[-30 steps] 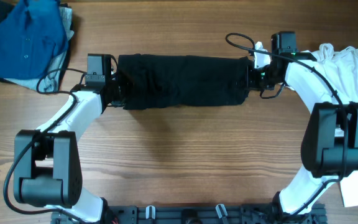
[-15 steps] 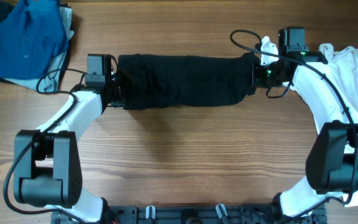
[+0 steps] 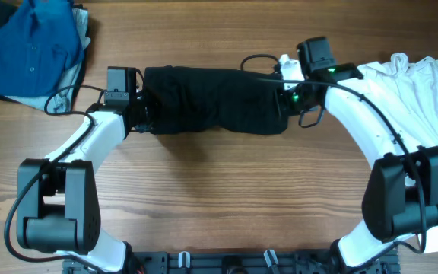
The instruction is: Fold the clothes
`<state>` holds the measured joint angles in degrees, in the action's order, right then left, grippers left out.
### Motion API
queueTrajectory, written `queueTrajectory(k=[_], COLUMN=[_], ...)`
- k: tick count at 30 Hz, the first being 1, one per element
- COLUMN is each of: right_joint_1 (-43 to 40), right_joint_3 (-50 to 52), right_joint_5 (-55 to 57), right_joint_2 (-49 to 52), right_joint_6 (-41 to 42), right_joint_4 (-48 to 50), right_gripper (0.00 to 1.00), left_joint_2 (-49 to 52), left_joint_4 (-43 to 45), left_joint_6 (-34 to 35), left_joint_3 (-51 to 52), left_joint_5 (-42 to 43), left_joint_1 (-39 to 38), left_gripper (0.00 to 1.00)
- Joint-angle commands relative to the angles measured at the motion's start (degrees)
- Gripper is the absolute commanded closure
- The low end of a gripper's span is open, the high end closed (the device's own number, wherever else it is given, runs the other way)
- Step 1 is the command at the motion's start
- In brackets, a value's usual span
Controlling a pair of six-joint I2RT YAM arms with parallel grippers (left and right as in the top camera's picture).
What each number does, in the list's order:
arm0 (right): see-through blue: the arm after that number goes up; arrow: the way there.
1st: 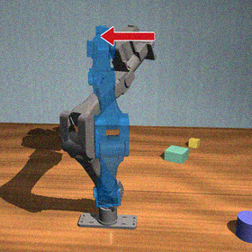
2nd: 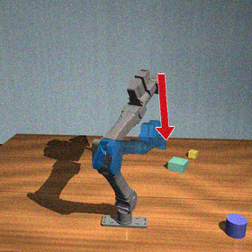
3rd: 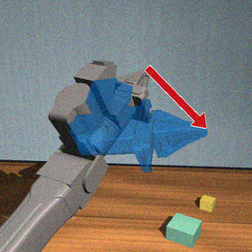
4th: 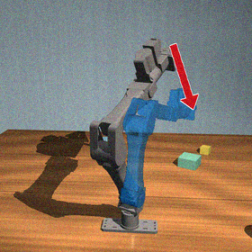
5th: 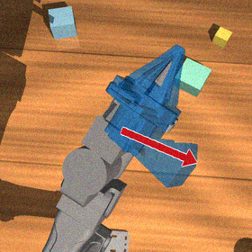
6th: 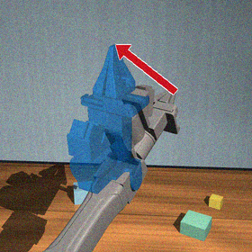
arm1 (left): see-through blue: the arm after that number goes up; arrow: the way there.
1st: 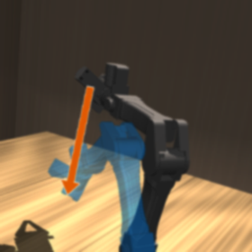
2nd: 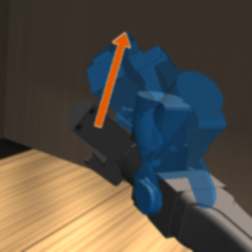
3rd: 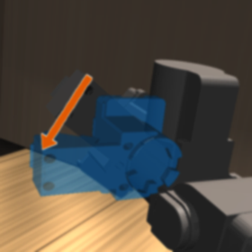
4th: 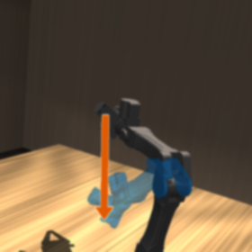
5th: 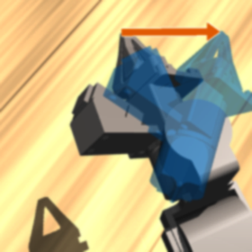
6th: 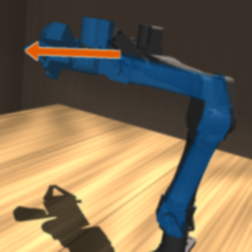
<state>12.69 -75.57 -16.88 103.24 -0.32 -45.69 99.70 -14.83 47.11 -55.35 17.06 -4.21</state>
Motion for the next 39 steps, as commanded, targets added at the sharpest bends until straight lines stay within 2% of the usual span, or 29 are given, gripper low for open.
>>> queueTrajectory(k=[1,19,20,21,22,31,32,33,34,35,36,37,38,39], right_joint_1=[2.1,10.3,10.4,10.4,10.4,10.4,10.4,10.4,10.4,10.3,10.1,10.0,9.8,9.7], right_joint_3=[-1.4,-1.4,-1.4,-1.4,-1.4,-1.4,-1.4,-1.4,-1.4,-1.4,-1.4,-1.4,-1.4,-1.4], right_joint_5=[0.8,1.5,1.5,1.5,1.5,1.5,1.5,1.5,1.7,1.7,1.7,1.7,1.7,1.7], right_joint_2=[-1.5,-1.4,-1.3,-1.3,-1.3,0.3,0.5,0.6,0.8,0.8,0.8,0.9,1.2,1.6], right_joint_6=[-0.7,5.0,5.4,5.5,6.0,5.9,5.9,5.9,6.3,6.8,7.0,6.9,6.7,6.4], right_joint_4=[-0.2,6.5,6.8,6.9,7.0,6.0,6.1,6.2,6.5,6.8,7.1,7.3,7.2,7.1], right_gripper=[0.96,0.95,0.74,0.25,0.01,0.01,0.04,0.2,0.45,0.64,0.75,0.75,0.63,0.38], left_joint_2=[-0.6,-0.6,-0.6,-0.6,-0.6,-0.6,-0.6,-0.6,-0.6,-0.6,-0.6,-0.6,-0.6,-0.6], left_joint_4=[-0.3,-0.3,-0.3,-0.4,-0.5,-0.5,-0.5,-0.5,-0.5,-0.6,-0.6,-0.6,-0.7,-0.9], left_joint_6=[-0.4,-0.4,-0.4,-0.4,-0.4,-0.4,-0.4,-0.4,-0.4,-0.4,-0.4,-0.4,-0.4,-0.4], left_joint_3=[-0.2,-0.2,-0.2,-0.2,-0.2,-0.2,-0.2,-0.2,-0.2,-0.2,-0.2,-0.2,-0.2,-0.2], left_joint_5=[-0.6,-0.6,-0.6,-0.6,-0.6,-0.6,-0.6,-0.6,-0.6,-0.6,-0.6,-0.5,-0.5,-0.5], left_joint_1=[0.3,0.3,0.3,0.3,0.3,0.3,0.3,0.3,0.3,0.3,0.3,0.3,0.3,0.3], left_gripper=[0.96,0.96,0.96,0.96,0.96,0.96,0.96,0.96,0.96,0.96,0.96,0.96,0.96,0.96])
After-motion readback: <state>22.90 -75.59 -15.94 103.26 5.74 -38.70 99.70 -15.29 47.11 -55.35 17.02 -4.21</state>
